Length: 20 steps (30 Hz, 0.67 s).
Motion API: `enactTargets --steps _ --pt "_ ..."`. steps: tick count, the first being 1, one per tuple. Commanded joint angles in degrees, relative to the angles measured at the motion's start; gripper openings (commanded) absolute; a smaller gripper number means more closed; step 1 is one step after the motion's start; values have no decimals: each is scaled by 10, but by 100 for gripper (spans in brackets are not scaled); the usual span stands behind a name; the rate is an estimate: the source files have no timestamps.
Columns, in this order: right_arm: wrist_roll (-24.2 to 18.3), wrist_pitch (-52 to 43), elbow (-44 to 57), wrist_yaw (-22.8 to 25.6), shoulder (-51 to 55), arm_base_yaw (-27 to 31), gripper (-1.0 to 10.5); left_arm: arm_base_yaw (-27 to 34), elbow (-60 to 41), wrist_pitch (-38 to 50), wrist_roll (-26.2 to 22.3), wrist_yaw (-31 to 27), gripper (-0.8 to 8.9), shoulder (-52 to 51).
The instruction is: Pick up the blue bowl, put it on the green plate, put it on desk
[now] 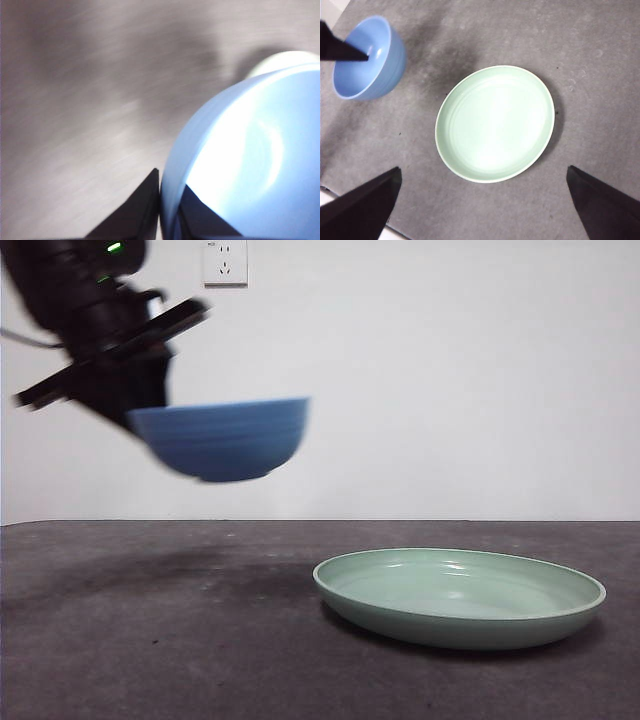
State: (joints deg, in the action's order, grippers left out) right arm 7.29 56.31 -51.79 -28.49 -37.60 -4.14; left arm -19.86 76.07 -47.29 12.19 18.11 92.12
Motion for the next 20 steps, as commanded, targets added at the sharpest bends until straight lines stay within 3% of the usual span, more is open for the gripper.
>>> enactTargets --steps 1,12,20 --pt "-6 7 -10 0 11 -2 559 -35 56 -10 11 1 15 41" --pt "-7 57 -10 1 53 -2 559 -172 206 -12 24 1 15 208" --pt "-7 59 -10 2 52 -2 559 -204 259 -14 23 -2 15 292"
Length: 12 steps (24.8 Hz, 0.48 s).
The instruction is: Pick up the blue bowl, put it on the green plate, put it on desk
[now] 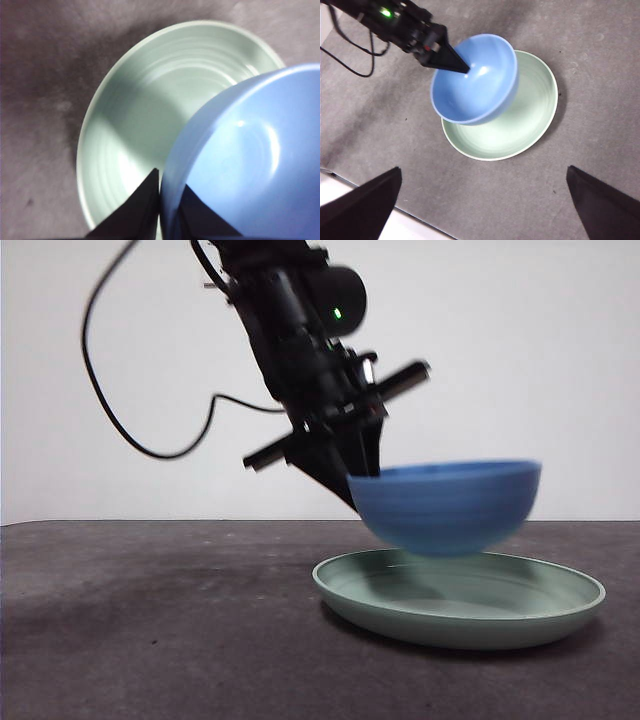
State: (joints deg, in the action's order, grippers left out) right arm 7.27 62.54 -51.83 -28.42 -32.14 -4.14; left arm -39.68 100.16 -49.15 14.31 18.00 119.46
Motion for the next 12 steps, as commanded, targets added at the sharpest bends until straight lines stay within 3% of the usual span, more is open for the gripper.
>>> enactTargets --steps 1,12 --pt "-7 -3 -10 2 -2 -2 559 -6 19 5 2 -1 15 23" --pt "-7 -3 -10 15 -2 -2 559 -11 20 -1 -16 0 35 53"
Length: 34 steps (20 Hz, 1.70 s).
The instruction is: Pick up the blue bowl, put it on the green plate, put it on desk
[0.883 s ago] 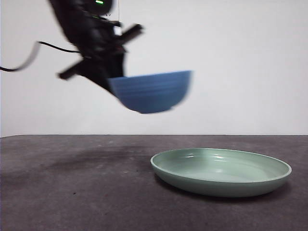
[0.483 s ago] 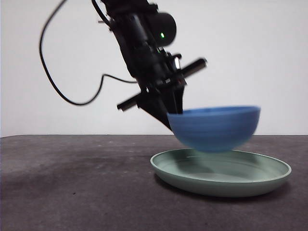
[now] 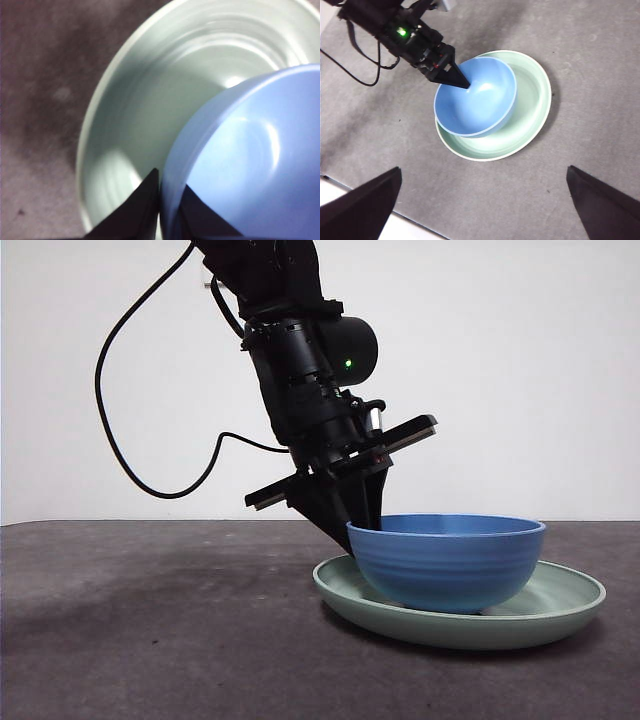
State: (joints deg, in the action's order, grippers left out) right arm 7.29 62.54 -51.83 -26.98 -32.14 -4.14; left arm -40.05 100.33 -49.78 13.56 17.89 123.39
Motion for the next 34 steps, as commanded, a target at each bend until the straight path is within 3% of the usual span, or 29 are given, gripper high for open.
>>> enactTargets --steps 1,3,5,6,15,20,23,29,34 --pt "-7 -3 -10 0 -2 -2 559 -7 18 6 -9 1 53 14" --pt "-7 -3 -10 0 -2 -2 559 -7 20 13 -9 1 204 14" --pt "-7 -3 -10 0 -2 -2 559 -7 30 7 -9 1 443 14" --pt "-7 -3 -10 0 -2 -2 559 -5 40 -3 -10 1 496 14" --pt "-7 -3 -10 3 -2 -2 559 -2 250 -255 -116 1 507 7" --pt "-7 -3 -10 5 -2 -2 559 -2 260 -311 -146 1 514 -66" --pt "-7 -3 -10 18 -2 -2 559 -1 260 -328 -158 1 610 -134" --pt "-9 -3 -10 37 -2 -2 559 -1 215 -332 -176 -1 626 -292" --pt "-8 -3 -10 37 -3 -2 559 -1 22 -259 -190 -1 626 -476"
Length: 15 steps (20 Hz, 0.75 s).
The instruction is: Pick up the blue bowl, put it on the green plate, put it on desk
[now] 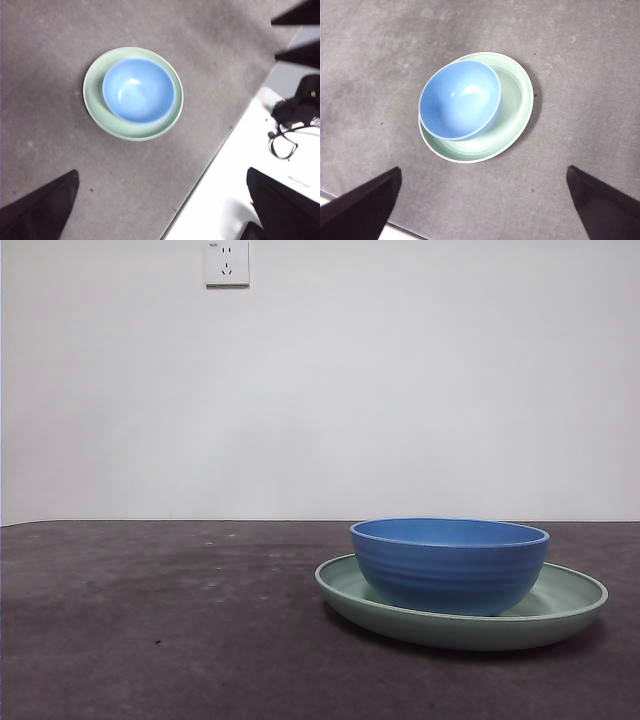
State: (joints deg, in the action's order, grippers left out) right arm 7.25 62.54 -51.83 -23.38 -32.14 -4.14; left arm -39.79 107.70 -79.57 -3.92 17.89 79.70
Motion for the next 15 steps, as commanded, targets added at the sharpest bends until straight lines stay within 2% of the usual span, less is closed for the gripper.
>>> enactTargets --steps 1,6,9,12,15 --pt "-6 -3 -10 0 -3 -2 559 -3 -105 68 -19 -1 625 -80" --pt "-3 -3 -10 -8 -3 -2 559 -3 -338 168 -19 -2 625 -261" --pt "-2 7 -10 -13 -4 -2 559 -3 -441 208 22 -6 625 -344" --pt "-2 26 -10 -13 -12 -2 559 -3 -519 241 62 -30 625 -415" --pt "-2 49 -10 -17 -27 -2 558 -3 -548 248 73 -67 625 -462"
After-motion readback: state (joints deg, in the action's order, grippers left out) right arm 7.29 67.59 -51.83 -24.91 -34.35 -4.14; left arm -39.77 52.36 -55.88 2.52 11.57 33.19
